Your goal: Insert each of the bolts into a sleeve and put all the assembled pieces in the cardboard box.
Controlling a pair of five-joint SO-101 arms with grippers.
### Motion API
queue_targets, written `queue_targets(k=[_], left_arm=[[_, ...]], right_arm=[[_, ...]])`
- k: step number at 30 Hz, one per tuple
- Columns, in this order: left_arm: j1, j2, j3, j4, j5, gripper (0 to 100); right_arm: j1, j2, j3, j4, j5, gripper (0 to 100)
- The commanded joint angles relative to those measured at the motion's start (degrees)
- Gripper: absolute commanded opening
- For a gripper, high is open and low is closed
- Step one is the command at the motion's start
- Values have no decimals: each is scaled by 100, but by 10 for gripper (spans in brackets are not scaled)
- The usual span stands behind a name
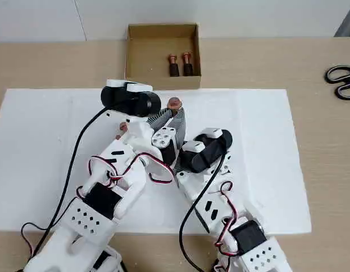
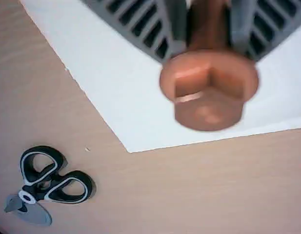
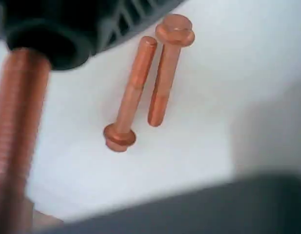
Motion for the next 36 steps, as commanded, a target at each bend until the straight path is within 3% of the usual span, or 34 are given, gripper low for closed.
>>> queue_targets(k=[1,5,32,36], left_arm=[[44,-158,-347,422,44,5],[44,-158,-488,730,44,5],[0,-158,-673,747,35,5],[35,-158,-1024,1160,35,5]], right_arm=[[-4,-84,-35,-119,-70,4],[-4,-84,-35,-119,-70,4],[-4,-84,-35,-119,-62,4],[4,-84,-35,-119,-62,4]])
